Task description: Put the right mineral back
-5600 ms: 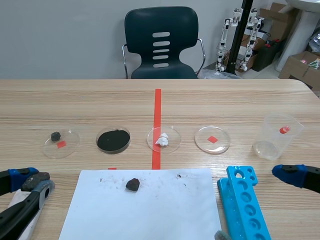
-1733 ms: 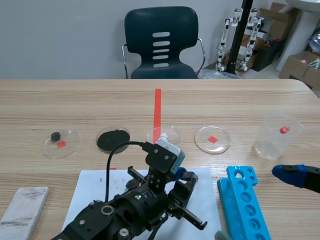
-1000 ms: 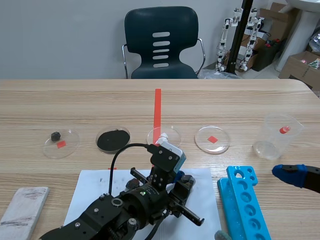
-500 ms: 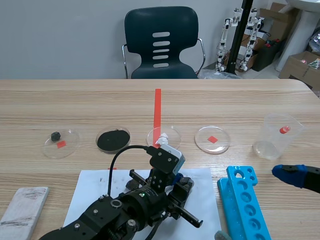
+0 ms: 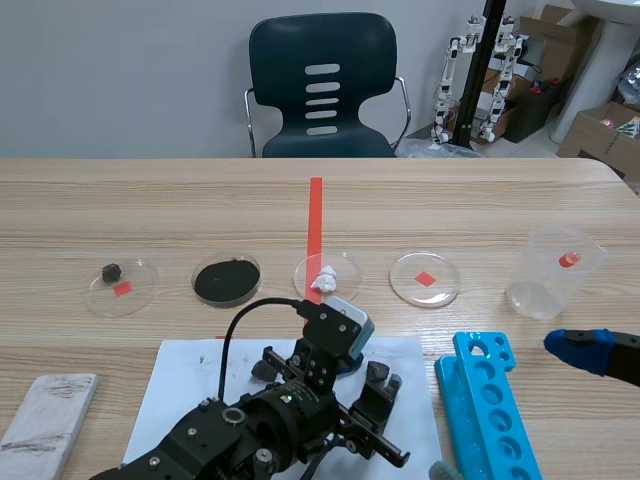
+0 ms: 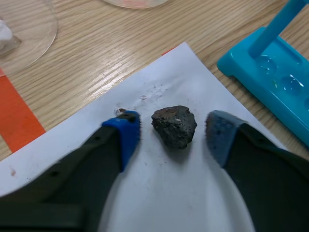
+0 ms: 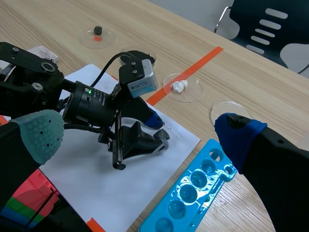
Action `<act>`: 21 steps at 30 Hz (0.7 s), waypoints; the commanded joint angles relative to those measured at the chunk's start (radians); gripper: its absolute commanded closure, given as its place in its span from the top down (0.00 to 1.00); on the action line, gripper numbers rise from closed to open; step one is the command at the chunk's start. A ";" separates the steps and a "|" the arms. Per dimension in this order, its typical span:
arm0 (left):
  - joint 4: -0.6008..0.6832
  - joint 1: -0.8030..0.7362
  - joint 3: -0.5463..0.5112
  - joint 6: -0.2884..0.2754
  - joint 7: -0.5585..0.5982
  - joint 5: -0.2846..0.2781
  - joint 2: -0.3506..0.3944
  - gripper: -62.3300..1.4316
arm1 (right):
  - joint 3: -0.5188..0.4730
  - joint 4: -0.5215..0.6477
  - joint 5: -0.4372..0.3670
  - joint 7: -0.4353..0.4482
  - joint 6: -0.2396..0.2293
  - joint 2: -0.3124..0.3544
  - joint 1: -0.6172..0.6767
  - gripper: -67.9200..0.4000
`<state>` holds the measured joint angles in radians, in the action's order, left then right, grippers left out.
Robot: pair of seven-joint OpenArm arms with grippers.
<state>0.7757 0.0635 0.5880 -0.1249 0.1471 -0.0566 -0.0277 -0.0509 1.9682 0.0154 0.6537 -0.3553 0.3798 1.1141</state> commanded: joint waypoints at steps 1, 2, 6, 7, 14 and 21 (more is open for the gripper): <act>0.008 0.000 0.001 0.006 0.012 -0.003 -0.002 0.67 | -0.007 0.007 -0.011 0.018 0.000 0.008 -0.001 1.00; 0.008 0.000 0.001 0.006 0.014 -0.003 -0.002 0.72 | -0.007 0.007 -0.011 0.018 0.000 0.008 -0.001 1.00; 0.008 0.000 0.001 0.006 0.035 -0.003 -0.003 0.87 | -0.007 0.007 -0.011 0.018 0.000 0.008 -0.001 1.00; 0.008 0.000 0.001 0.006 0.043 -0.003 -0.003 0.90 | -0.007 0.007 -0.011 0.018 0.000 0.008 -0.001 1.00; 0.026 -0.006 0.000 0.006 0.048 0.005 -0.002 0.97 | -0.007 0.007 -0.011 0.018 0.000 0.008 -0.001 1.00; 0.118 -0.071 0.000 0.008 0.129 0.065 0.027 0.97 | -0.007 0.007 -0.011 0.018 0.000 0.008 -0.001 1.00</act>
<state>0.8558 0.0055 0.5884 -0.1131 0.2543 0.0116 -0.0078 -0.0509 1.9682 0.0154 0.6537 -0.3553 0.3798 1.1141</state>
